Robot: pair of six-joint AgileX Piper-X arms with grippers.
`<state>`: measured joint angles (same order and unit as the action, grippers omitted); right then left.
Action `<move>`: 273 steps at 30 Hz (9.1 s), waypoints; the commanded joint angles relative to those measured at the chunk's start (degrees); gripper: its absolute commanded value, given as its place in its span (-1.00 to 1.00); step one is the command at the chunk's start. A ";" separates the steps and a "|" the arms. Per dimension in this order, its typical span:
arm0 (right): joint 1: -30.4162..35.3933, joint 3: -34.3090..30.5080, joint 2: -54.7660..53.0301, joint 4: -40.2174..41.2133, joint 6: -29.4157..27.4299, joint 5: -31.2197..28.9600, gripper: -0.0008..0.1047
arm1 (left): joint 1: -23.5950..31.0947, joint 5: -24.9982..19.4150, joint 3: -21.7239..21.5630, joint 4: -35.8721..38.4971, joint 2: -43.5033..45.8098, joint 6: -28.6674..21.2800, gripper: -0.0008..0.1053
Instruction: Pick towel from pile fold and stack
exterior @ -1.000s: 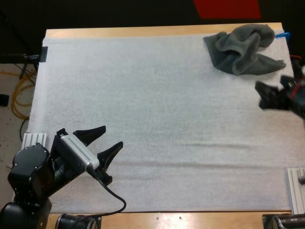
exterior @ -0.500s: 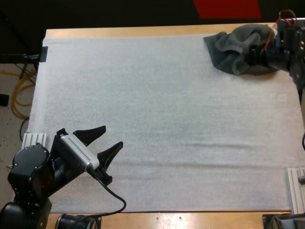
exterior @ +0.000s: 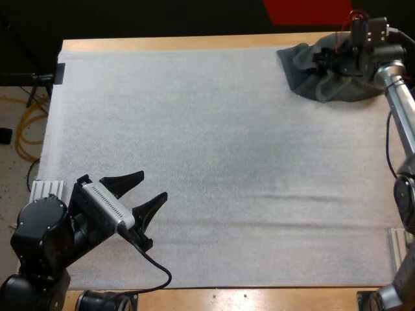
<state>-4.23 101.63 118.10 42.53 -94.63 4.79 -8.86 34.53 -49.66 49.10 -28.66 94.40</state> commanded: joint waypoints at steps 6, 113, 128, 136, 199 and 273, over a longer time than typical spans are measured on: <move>-0.02 1.54 4.00 0.06 9.07 0.58 -0.42 | -0.27 0.43 -0.37 -0.58 -0.13 1.81 0.06; -30.78 -19.26 -38.39 20.33 -5.83 2.77 0.11 | -0.27 0.43 -0.37 1.87 -0.13 1.81 0.06; -16.70 -43.74 -46.42 10.56 3.91 10.00 0.10 | -0.27 0.43 -0.37 5.80 -0.13 1.81 0.06; -14.59 -52.54 -42.24 -0.61 10.19 16.25 0.10 | -0.27 0.43 -0.37 7.00 -0.13 1.81 0.06; -14.78 -58.52 -35.03 -27.32 19.06 35.49 -0.99 | -0.27 0.43 -0.37 6.76 -0.13 1.81 0.06; -31.50 -16.77 -28.25 19.10 -9.71 -5.53 0.01 | -0.27 6.76 -0.37 6.76 -0.13 3.50 0.06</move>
<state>-35.84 84.65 90.60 60.77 -103.73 -0.81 -8.86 41.02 -49.66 56.35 -28.66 97.28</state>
